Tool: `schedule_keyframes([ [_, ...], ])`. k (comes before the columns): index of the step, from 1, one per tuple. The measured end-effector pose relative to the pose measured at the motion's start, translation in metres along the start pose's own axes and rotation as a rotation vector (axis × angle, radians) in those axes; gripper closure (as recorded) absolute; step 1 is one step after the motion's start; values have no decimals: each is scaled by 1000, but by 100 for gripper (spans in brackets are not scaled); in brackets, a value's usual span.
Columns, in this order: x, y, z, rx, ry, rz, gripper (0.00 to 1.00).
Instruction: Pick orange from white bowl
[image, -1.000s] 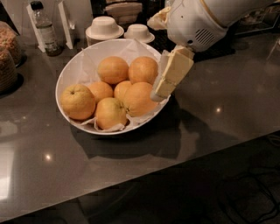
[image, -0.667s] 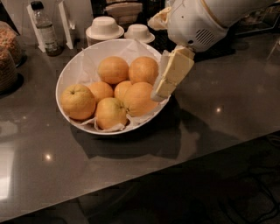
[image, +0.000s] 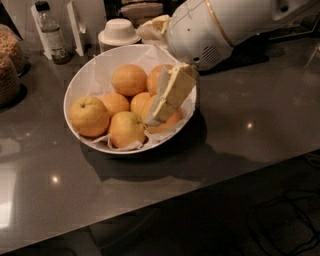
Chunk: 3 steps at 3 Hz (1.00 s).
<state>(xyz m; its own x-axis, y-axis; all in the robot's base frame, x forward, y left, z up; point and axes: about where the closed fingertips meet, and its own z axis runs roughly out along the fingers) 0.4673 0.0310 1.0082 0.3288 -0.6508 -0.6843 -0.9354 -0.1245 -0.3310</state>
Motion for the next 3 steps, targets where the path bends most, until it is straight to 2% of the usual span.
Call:
schedule_keyframes([
  [1,-40,13,33,-140,-176,-106,0],
  [2,-60,18,62,-258,-231,-171,0],
  [3,-56,18,103,-326,-196,-185,0],
])
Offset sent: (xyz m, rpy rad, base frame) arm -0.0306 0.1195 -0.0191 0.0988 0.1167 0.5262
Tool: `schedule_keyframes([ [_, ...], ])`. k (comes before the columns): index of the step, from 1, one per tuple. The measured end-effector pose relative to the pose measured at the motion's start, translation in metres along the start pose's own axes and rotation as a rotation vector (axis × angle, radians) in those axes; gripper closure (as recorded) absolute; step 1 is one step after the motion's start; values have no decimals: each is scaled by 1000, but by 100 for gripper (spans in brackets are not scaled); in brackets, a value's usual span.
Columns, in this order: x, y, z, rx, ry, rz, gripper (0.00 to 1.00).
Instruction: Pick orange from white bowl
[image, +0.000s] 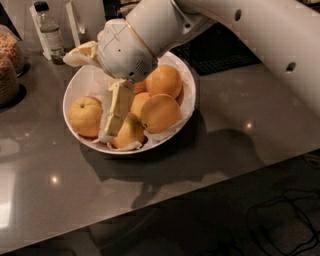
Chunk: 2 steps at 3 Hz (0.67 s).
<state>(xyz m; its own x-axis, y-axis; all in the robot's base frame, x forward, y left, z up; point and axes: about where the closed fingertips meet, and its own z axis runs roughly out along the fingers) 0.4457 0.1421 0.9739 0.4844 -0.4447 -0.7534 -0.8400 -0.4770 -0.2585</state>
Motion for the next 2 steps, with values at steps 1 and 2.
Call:
schedule_keyframes([
  [1,0,0,0,0,0,0,0],
  [2,14,-1,3,-36,4,17,0],
])
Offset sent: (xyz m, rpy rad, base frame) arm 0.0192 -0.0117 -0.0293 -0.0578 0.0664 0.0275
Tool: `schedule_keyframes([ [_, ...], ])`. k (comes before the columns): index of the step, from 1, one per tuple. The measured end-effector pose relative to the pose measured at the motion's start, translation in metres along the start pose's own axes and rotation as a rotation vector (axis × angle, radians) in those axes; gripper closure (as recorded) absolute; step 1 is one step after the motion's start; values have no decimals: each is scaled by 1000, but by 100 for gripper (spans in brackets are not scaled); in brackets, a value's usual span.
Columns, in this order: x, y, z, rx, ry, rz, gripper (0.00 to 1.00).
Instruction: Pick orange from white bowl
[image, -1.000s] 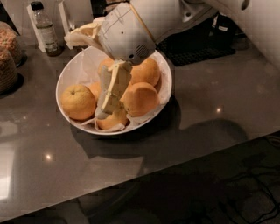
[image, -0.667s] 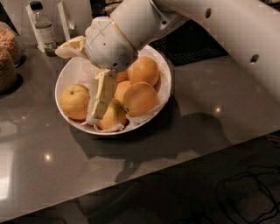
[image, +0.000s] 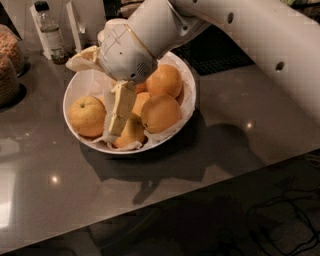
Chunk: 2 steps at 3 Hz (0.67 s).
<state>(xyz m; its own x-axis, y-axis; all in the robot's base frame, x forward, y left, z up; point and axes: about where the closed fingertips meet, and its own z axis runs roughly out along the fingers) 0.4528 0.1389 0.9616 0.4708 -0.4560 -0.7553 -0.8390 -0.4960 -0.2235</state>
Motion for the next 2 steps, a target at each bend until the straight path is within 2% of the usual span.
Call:
schedule_keyframes([
  [2,58,-7,8,-103,-61,74,0],
])
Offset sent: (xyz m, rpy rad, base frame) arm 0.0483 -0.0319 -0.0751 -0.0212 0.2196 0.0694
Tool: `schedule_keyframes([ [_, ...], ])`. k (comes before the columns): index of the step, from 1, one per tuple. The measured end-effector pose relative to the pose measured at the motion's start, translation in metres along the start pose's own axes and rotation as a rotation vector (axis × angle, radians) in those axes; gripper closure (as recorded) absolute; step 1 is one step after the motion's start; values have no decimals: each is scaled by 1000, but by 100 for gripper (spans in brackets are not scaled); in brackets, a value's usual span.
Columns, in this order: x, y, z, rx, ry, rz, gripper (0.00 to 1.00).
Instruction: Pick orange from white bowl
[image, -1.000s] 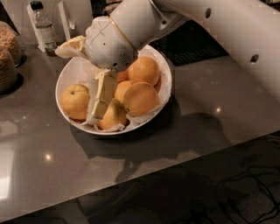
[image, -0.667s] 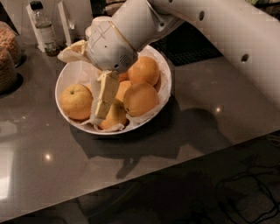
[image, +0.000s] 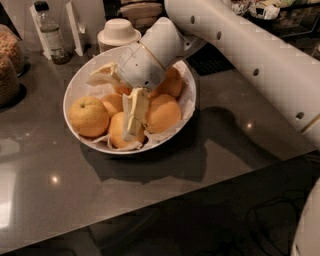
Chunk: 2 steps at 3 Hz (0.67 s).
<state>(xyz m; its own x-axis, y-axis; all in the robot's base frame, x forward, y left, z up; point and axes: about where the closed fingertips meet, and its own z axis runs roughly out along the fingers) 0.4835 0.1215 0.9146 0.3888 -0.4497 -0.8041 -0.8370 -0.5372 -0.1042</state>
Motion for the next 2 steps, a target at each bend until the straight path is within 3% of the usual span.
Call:
schedule_keyframes([
  [1,14,-7,3,-39,-30,19,0],
  [2,-28,-19,17,-114,10,10,0],
])
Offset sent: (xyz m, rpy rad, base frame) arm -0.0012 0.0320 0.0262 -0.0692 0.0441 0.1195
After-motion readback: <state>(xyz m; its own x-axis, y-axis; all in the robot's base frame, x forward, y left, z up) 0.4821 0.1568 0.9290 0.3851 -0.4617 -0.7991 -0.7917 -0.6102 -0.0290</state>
